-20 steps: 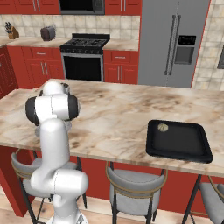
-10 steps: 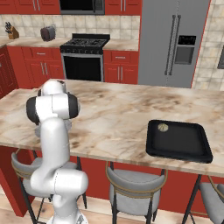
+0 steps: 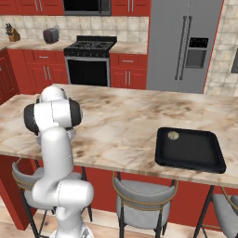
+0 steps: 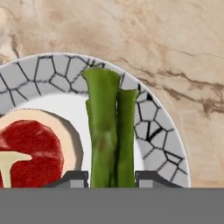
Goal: Create a steak meal by picking up the steak and asparagus from the tray and placing them on the plate. Leave the dumpling on the tray.
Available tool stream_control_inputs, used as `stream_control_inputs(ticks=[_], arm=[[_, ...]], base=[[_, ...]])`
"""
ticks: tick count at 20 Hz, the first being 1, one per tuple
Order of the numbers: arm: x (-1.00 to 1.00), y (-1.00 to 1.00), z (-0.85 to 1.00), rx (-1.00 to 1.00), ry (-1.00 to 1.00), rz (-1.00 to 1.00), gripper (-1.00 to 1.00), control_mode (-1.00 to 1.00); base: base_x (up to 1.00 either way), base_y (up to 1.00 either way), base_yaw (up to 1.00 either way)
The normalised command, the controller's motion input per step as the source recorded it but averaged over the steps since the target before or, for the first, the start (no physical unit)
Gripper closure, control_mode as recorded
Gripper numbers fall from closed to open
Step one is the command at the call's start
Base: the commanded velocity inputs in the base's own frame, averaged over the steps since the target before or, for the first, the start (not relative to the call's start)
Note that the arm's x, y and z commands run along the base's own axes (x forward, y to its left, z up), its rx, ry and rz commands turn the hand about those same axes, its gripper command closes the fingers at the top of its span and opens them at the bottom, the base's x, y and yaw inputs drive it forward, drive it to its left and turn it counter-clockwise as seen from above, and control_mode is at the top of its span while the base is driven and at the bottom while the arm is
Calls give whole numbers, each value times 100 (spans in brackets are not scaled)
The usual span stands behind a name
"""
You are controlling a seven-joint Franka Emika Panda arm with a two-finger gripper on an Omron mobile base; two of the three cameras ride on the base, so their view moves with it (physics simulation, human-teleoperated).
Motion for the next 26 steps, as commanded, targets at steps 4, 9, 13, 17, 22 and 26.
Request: stream_control_inputs(ticks=[4,9,13,17,22,26], arm=[[0,-12,0,0,0,0,100,-100],[0,0,-16,0,0,0,100,-100],[-1,0,-10,0,0,0,-100,-100],[-1,0,0,0,0,0,-100,-100],[-10,0,0,0,0,0,-100,-100],[-19,0,0,0,0,0,-100,-100]], base=[[0,0,0],[0,0,0],[0,0,0],[0,0,0],[0,0,0],[0,0,0]])
